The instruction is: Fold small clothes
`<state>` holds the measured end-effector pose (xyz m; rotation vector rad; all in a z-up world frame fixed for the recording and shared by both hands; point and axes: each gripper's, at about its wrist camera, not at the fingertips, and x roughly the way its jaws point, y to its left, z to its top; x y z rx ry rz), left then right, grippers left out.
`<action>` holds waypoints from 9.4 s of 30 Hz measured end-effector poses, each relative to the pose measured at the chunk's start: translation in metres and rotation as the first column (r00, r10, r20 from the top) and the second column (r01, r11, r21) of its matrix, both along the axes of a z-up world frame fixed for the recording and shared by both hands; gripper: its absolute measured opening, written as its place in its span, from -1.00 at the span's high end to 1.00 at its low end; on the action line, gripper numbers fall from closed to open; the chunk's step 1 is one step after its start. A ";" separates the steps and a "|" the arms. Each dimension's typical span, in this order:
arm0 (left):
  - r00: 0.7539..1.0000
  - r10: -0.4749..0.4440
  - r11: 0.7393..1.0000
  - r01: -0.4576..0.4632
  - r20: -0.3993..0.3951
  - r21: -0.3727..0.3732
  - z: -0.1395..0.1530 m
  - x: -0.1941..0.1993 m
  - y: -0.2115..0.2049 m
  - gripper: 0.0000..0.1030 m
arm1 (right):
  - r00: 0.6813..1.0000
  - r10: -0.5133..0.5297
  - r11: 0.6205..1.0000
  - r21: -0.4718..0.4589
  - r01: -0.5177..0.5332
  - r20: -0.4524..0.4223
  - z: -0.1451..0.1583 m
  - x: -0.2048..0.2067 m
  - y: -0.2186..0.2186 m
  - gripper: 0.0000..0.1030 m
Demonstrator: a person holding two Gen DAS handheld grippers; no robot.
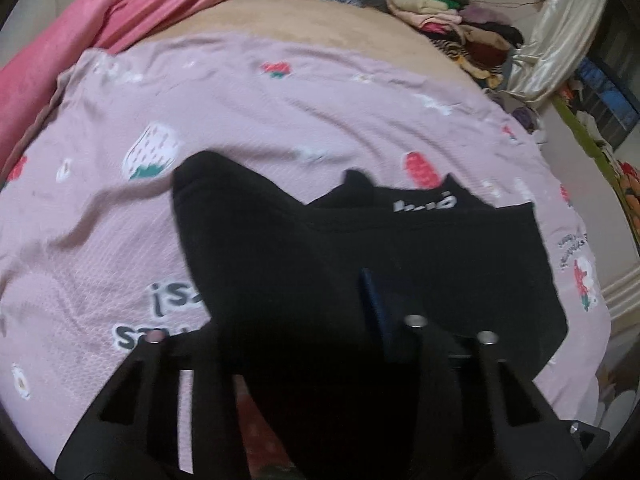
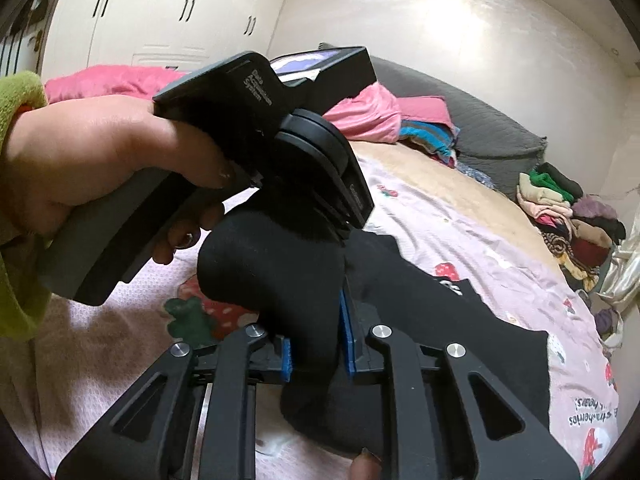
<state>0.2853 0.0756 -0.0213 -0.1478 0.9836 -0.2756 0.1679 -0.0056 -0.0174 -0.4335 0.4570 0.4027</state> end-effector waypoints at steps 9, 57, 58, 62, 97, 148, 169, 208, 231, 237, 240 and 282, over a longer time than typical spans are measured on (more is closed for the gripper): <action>0.993 -0.062 0.998 0.060 0.102 0.022 0.047 -0.012 -0.052 0.63 | 0.997 -0.063 0.994 0.095 0.059 0.044 0.024 -0.017 -0.046 0.73; 0.969 -0.246 0.967 0.245 0.001 0.074 0.021 0.007 -0.240 0.38 | 0.939 -0.276 0.882 0.334 0.333 -0.205 -0.004 -0.029 -0.209 0.79; 0.969 -0.249 0.966 0.249 -0.009 0.069 0.018 0.009 -0.243 0.36 | 0.935 -0.264 0.868 0.363 0.338 -0.238 -0.007 -0.027 -0.216 0.78; 0.965 -0.260 0.965 0.260 -0.038 0.015 0.006 0.015 -0.251 0.00 | 0.909 -0.220 0.801 0.467 0.375 -0.353 -0.019 -0.019 -0.240 0.76; 0.985 -0.153 0.988 0.151 0.079 0.026 -0.014 -0.042 -0.164 -0.46 | 0.861 -0.124 0.853 0.390 0.346 -0.493 0.009 0.123 -0.285 0.66; 0.981 -0.147 0.989 0.141 0.129 0.053 0.013 -0.097 -0.152 -0.80 | 0.854 -0.298 0.822 0.341 0.457 -0.426 0.014 -0.007 -0.294 -0.41; 0.957 -0.137 0.990 0.121 0.257 0.075 0.059 -0.163 -0.135 -0.82 | 0.909 -0.377 0.842 0.343 0.417 -0.180 0.073 -0.083 -0.258 -0.91; 0.975 -0.036 0.993 0.011 0.217 0.118 -0.022 -0.254 -0.098 -0.82 | 0.835 -0.508 0.807 0.223 0.547 -0.209 -0.031 -0.166 -0.225 -0.92; 0.981 -0.031 0.990 0.004 0.192 0.138 -0.025 -0.256 -0.097 -0.82 | 0.832 -0.503 0.802 0.231 0.550 -0.232 -0.032 -0.166 -0.226 -0.92; 0.981 -0.028 0.991 0.001 0.192 0.137 -0.024 -0.256 -0.096 -0.82 | 0.832 -0.505 0.802 0.230 0.551 -0.231 -0.032 -0.166 -0.225 -0.92; 0.981 -0.025 0.990 -0.002 0.193 0.141 -0.024 -0.256 -0.095 -0.82 | 0.832 -0.504 0.803 0.230 0.550 -0.232 -0.032 -0.165 -0.225 -0.92; 0.981 -0.015 0.985 -0.019 0.191 0.174 -0.019 -0.262 -0.097 -0.82 | 0.809 -0.542 0.775 0.237 0.586 -0.226 -0.026 -0.175 -0.226 -0.92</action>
